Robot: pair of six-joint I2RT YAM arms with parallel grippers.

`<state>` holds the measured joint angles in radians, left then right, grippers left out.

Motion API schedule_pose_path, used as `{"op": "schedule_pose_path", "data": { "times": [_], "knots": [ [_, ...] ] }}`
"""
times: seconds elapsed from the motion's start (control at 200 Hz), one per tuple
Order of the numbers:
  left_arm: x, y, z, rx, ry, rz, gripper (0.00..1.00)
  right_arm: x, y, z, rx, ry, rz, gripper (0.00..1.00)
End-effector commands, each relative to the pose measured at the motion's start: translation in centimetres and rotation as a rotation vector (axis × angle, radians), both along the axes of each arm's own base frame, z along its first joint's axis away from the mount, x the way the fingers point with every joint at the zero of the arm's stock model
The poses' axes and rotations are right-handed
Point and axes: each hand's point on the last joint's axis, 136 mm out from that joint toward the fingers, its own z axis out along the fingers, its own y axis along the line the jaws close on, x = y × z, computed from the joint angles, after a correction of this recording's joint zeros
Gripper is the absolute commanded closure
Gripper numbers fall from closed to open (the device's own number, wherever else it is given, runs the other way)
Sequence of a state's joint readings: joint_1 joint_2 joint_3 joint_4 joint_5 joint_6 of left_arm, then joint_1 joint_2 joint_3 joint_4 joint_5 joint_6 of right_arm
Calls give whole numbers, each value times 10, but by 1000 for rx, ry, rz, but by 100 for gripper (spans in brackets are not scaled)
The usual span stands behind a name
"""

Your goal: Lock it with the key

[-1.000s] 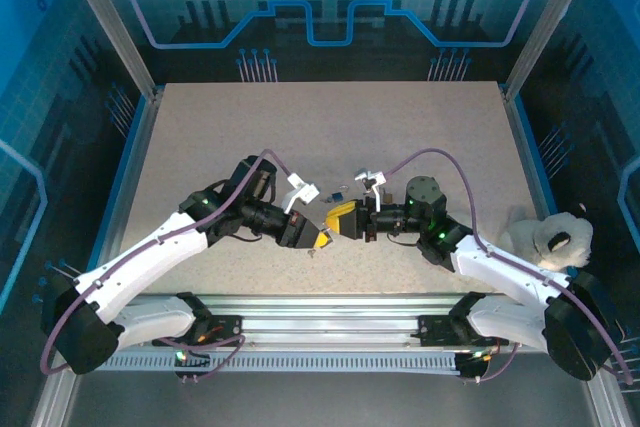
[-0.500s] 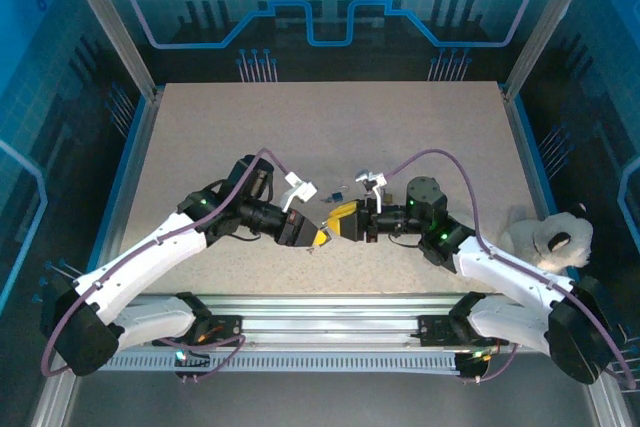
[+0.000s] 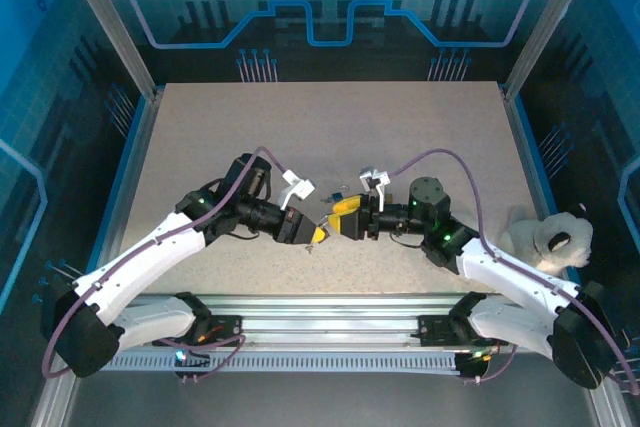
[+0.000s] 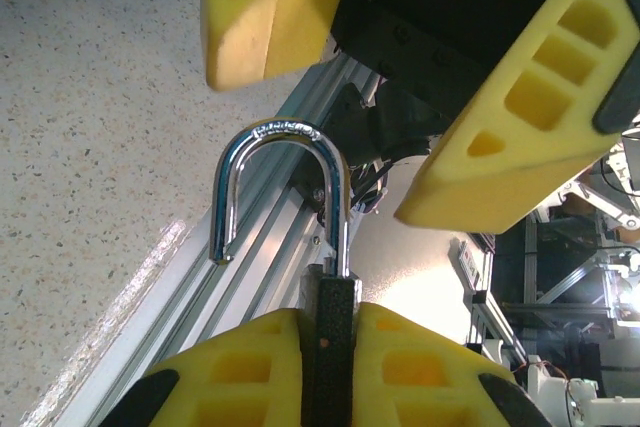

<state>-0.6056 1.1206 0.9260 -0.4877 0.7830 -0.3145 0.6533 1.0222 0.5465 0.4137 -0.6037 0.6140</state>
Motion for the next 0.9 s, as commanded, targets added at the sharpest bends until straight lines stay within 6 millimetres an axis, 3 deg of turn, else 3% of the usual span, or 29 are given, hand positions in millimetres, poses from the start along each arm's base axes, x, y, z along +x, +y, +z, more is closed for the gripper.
{"op": "schedule_pose_path", "data": {
  "times": [0.0, 0.195, 0.4, 0.896],
  "knots": [
    [-4, 1, 5, -29, -8, -12, 100, 11, -7, 12, 24, -63, -76, 44],
    [-2, 0, -1, -12, 12, -11, 100, 12, 2, 29, 60, -13, -38, 44],
    [-1, 0, -9, 20, 16, -9, 100, 6, 18, 35, 62, 41, 39, 46],
    [4, 5, -9, 67, -52, 22, 100, -3, 30, -12, -41, 151, 87, 51]
  ]
}}
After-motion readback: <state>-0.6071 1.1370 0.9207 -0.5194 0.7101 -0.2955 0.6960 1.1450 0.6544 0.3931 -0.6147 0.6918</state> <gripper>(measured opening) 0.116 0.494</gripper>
